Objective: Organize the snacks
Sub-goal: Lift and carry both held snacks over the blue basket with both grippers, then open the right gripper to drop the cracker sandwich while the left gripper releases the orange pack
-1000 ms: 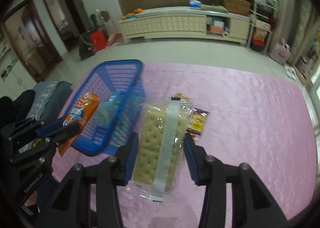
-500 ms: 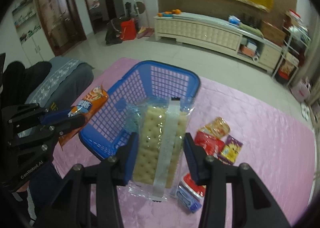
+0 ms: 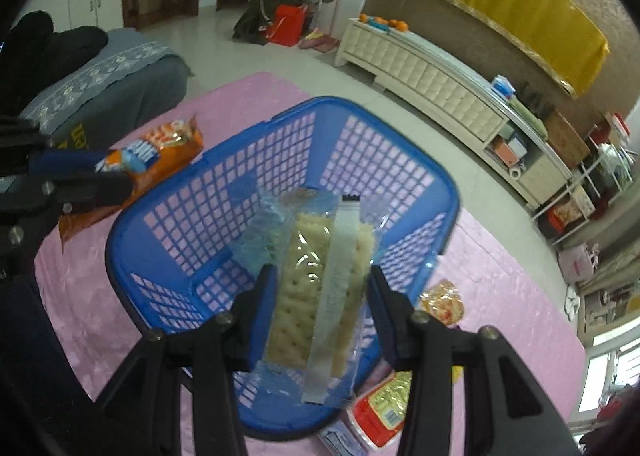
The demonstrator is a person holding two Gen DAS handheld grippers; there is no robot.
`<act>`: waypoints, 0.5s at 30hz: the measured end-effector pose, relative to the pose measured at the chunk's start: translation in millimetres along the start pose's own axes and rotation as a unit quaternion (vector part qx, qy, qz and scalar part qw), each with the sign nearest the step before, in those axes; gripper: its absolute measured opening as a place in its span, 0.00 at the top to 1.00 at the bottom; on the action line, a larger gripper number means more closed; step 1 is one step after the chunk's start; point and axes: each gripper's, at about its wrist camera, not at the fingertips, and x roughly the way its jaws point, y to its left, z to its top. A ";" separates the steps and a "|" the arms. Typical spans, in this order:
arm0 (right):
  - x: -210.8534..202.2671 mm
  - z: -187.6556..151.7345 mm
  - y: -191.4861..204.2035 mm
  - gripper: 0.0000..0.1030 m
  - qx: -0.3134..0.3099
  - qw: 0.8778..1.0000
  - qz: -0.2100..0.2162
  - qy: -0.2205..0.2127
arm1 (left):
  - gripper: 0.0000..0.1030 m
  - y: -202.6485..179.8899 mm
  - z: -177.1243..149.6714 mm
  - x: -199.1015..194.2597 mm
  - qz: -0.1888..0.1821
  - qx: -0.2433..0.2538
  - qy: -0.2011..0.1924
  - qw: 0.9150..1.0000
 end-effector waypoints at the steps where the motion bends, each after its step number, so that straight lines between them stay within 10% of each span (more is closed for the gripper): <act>1: 2.2 0.2 2.0 0.52 0.000 1.000 0.006 0.002 | 0.89 1.0 0.3 0.4 -0.002 -0.001 0.000 1.000; 9: 9.0 -0.2 15.3 0.49 -0.012 0.999 0.041 0.031 | 0.89 4.3 0.4 2.1 -0.007 -0.007 0.001 1.000; 15: -1.5 -2.2 13.1 0.22 0.009 0.996 0.078 0.031 | 0.89 2.0 -1.9 -4.4 -0.005 -0.006 0.001 1.000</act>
